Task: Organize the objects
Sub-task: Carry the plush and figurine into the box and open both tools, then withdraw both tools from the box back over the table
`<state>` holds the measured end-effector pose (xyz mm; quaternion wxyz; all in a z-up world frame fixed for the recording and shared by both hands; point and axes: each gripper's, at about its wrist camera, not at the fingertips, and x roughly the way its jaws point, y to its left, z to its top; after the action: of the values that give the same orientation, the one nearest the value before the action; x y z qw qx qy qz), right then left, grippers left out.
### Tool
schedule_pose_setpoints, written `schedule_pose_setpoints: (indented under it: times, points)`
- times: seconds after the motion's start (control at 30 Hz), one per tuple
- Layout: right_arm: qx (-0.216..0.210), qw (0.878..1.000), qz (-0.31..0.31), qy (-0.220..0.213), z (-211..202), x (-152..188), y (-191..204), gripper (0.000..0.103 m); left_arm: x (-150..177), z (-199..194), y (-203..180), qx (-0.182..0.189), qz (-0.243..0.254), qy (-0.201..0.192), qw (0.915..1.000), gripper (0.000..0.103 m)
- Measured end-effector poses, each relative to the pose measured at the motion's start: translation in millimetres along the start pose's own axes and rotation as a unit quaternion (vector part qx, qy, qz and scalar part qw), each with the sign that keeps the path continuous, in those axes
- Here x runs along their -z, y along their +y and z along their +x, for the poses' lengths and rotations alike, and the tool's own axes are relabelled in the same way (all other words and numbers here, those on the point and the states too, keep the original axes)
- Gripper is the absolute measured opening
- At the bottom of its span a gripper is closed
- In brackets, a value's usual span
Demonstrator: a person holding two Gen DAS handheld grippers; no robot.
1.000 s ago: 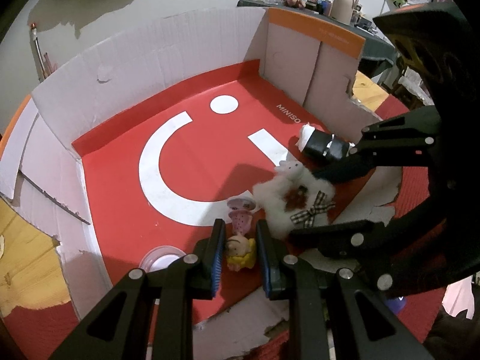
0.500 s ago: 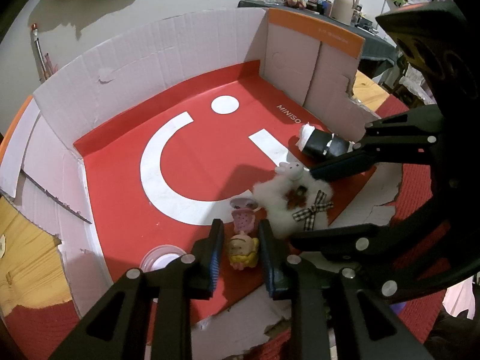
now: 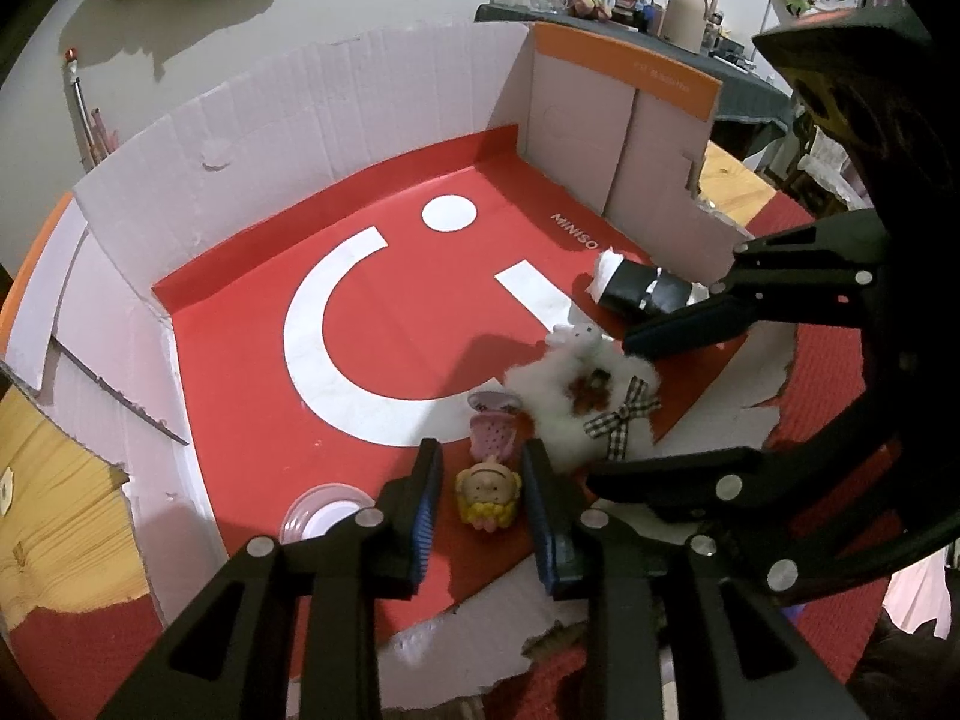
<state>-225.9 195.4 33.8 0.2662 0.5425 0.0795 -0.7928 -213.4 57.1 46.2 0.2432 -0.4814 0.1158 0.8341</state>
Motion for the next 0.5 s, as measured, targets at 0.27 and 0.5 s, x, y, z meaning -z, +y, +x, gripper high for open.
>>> schedule_pose_setpoints:
  times: [0.27, 0.5]
  points:
    - [0.004, 1.000, 0.001, -0.005, -3.8, -1.5, 0.3, 0.058, 1.7, -5.7, -1.9, -0.003, 0.001, -0.005, 1.0000, 0.029]
    - [0.007, 1.000, 0.003, -0.014, -13.9, 2.2, 0.7, 0.058, 6.3, -16.7, -2.1, -0.004, -0.006, -0.013, 0.9999, 0.029]
